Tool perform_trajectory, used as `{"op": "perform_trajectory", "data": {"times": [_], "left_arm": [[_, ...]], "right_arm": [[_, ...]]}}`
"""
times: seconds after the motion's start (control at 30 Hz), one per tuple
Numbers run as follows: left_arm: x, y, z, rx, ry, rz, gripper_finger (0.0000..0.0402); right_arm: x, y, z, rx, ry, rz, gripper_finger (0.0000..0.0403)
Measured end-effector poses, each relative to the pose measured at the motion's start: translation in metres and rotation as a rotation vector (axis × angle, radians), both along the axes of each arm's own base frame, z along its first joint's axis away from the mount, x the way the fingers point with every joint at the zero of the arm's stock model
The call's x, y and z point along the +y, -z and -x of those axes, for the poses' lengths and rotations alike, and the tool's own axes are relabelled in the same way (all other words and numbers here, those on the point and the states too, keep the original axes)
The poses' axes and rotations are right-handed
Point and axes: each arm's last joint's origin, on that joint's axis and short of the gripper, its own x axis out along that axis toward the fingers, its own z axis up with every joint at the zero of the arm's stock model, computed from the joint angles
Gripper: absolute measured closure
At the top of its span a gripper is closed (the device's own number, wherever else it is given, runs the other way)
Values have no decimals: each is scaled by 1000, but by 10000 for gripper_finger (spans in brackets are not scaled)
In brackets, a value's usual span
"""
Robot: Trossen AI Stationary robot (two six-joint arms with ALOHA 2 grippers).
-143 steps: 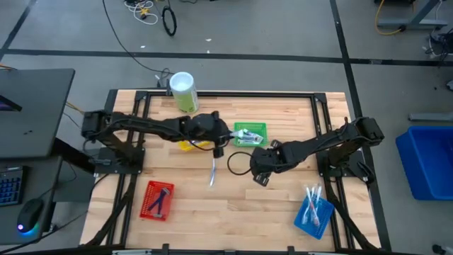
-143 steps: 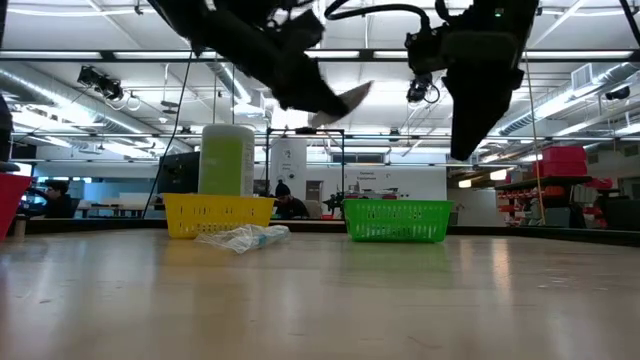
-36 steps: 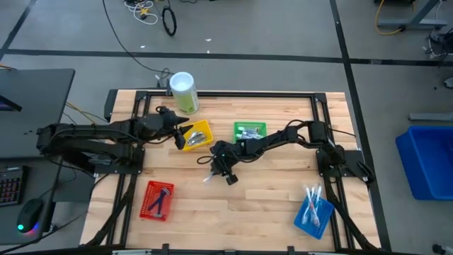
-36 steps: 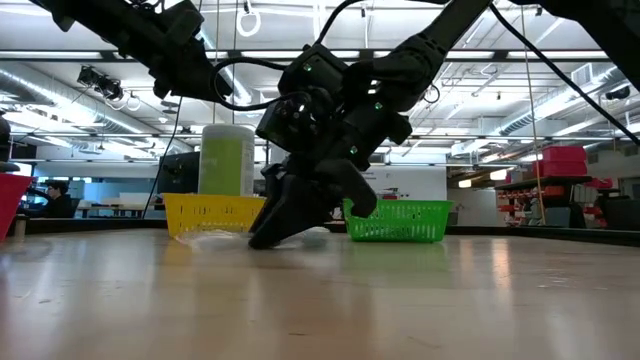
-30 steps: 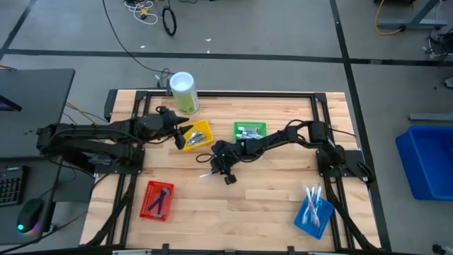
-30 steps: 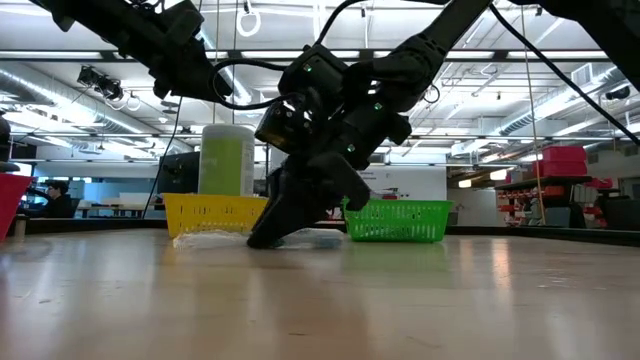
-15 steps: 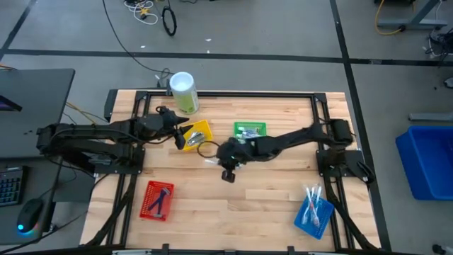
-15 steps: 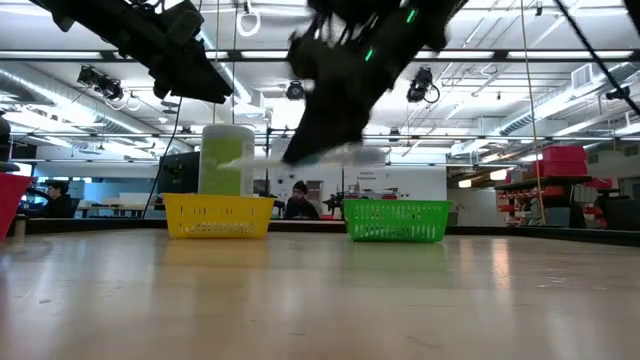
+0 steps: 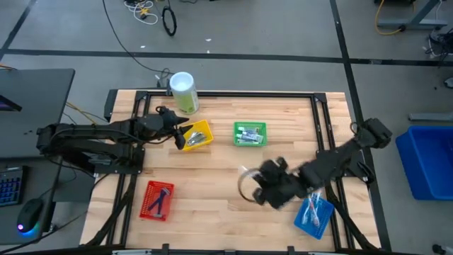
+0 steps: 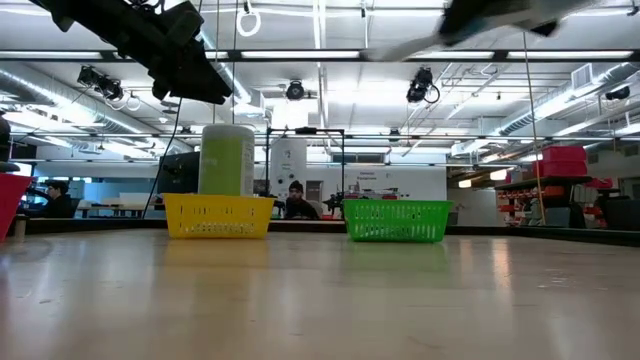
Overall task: Pick & Place Travel size toiletries
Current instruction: Put the blue toothbrush into the blue bin
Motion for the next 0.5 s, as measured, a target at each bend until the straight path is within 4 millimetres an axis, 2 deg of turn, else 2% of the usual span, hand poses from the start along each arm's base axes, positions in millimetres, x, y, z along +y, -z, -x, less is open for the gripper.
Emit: {"op": "perform_trajectory", "data": {"times": [0.2, 0.37, 0.5], "left_arm": [[0, 1, 0, -7, -17, 30, 233], [1, 2, 2, -5, -62, 35, 233], [1, 2, 2, -8, -78, 34, 233]], "right_arm": [[31, 12, 49, 23, 151, -91, 362], [54, 22, 80, -51, 232, -155, 362], [72, 32, 99, -11, 286, -252, 364]]}}
